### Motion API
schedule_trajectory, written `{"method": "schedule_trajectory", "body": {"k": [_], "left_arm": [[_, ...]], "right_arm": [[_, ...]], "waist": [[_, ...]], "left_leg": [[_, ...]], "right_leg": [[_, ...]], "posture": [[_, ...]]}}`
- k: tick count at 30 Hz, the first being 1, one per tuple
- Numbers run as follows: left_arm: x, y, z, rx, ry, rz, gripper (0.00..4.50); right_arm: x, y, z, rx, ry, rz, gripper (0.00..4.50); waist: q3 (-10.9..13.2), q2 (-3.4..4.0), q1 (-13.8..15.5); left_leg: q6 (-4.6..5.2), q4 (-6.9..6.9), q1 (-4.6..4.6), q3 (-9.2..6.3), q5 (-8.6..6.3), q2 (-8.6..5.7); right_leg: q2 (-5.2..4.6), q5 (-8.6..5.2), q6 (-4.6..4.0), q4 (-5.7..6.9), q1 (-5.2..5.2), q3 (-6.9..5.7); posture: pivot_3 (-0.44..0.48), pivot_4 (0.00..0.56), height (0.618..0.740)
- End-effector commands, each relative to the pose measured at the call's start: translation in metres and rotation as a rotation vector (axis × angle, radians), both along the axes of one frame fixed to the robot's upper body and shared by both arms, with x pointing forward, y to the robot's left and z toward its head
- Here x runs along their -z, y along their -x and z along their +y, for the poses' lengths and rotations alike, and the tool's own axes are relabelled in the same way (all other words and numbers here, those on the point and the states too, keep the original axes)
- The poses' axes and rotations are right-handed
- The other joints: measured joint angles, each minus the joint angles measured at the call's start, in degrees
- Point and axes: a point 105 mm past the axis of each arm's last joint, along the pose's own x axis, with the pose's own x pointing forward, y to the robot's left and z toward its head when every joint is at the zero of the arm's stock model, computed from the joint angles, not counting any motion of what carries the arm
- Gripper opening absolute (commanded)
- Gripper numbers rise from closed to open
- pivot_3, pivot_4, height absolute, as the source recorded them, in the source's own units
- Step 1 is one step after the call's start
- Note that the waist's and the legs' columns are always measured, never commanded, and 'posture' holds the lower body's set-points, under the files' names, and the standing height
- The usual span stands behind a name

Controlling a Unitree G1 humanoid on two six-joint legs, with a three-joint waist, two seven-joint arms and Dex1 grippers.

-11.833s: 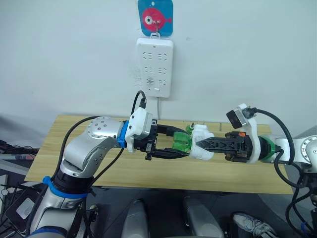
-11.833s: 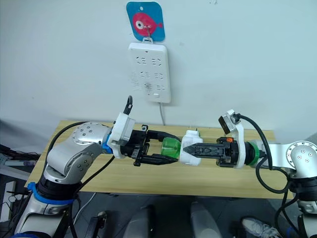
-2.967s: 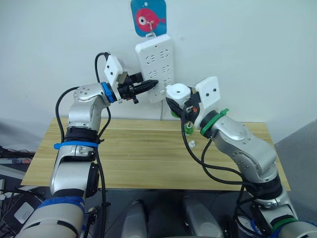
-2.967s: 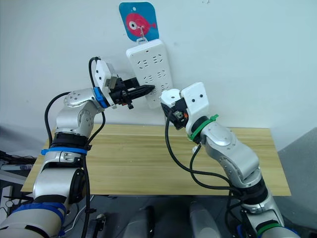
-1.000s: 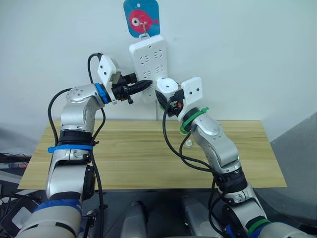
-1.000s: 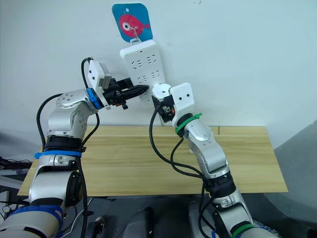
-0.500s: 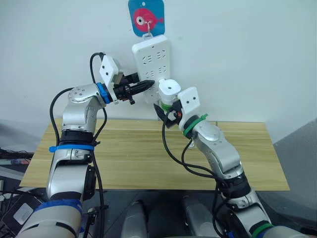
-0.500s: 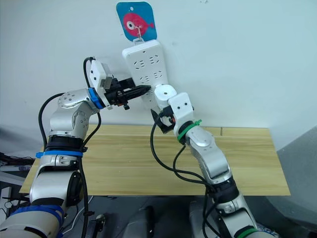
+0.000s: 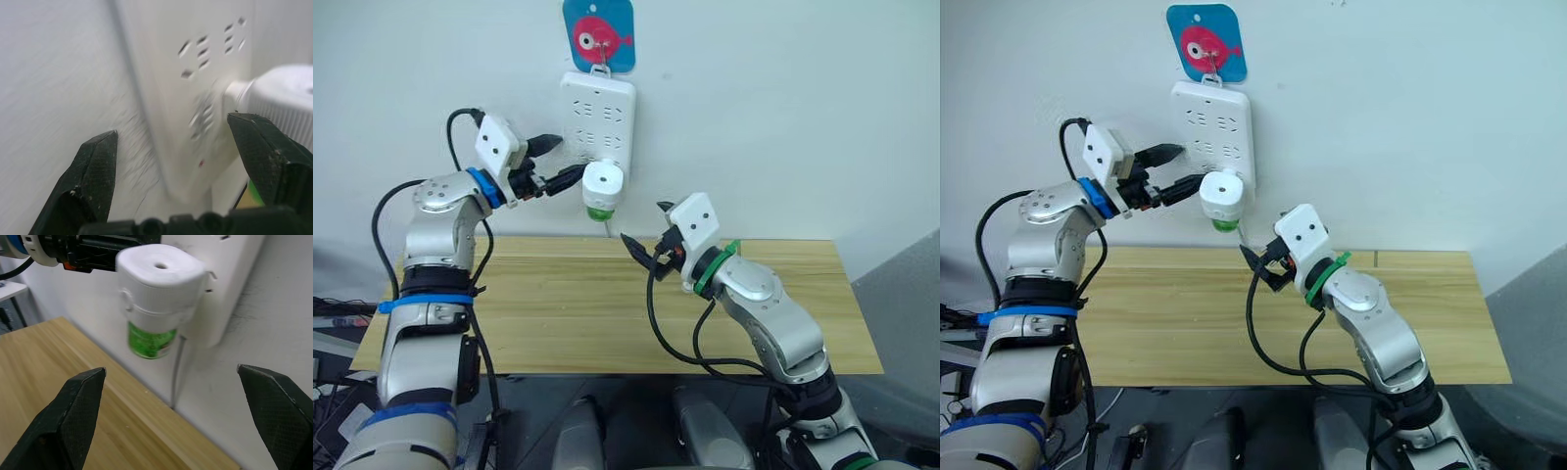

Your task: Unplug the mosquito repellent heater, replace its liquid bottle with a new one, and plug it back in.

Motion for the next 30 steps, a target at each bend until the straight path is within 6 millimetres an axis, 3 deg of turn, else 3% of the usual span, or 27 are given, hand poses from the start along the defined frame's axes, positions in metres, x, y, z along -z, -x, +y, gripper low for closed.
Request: {"method": "schedule_trajectory", "body": {"k": [1, 5, 11, 16, 30], "left_arm": [[-0.022, 0.011, 0.015, -0.037, -0.024, -0.073, 3.83], [0.0, 0.041, 0.013, 0.062, -0.136, 0.004, 3.86], [0.038, 0.108, -0.02, 0.27, -0.195, 0.176, 3.86], [0.037, 0.126, -0.035, 0.233, -0.117, 0.156, 3.86], [0.038, 0.13, -0.041, 0.162, -0.086, 0.136, 3.86]], "right_arm": [[-0.015, 0.014, 0.008, -0.082, -0.03, -0.055, 4.5], [-0.021, 0.022, 0.014, -0.151, -0.054, -0.063, 3.97], [-0.027, 0.014, 0.017, -0.146, -0.053, -0.101, 1.77], [-0.031, 0.003, 0.024, -0.128, -0.07, -0.112, 0.03], [-0.03, -0.02, 0.018, 0.001, -0.08, -0.11, 0.03]], "waist": [[0.0, 0.0, 0.04], [0.0, 0.0, 0.02], [0.01, -0.01, 0.37], [-0.01, -0.03, 1.61], [-0.02, -0.05, 3.23]], "left_leg": [[0.0, 0.0, 0.0, 0.0, 0.0, -0.02], [0.0, -0.07, -0.01, 0.03, 0.0, -0.03], [-0.02, -0.14, -0.01, 0.0, 0.0, -0.01], [-0.03, -0.07, 0.02, 0.02, 0.01, -0.02], [-0.03, -0.03, 0.01, 0.07, 0.01, -0.04]], "right_leg": [[-0.01, 0.0, 0.0, 0.0, 0.0, 0.0], [-0.09, 0.0, -0.01, -0.06, 0.01, 0.0], [-0.18, -0.02, -0.05, -0.06, 0.0, -0.06], [-0.14, -0.15, 0.18, -0.08, 0.02, -0.02], [-0.15, -0.02, -0.04, -0.09, 0.01, 0.0]], "posture": [[-0.138, 0.213, 0.718], [-0.114, 0.208, 0.718], [-0.077, 0.203, 0.718], [-0.057, 0.201, 0.718], [-0.035, 0.201, 0.718]]}}
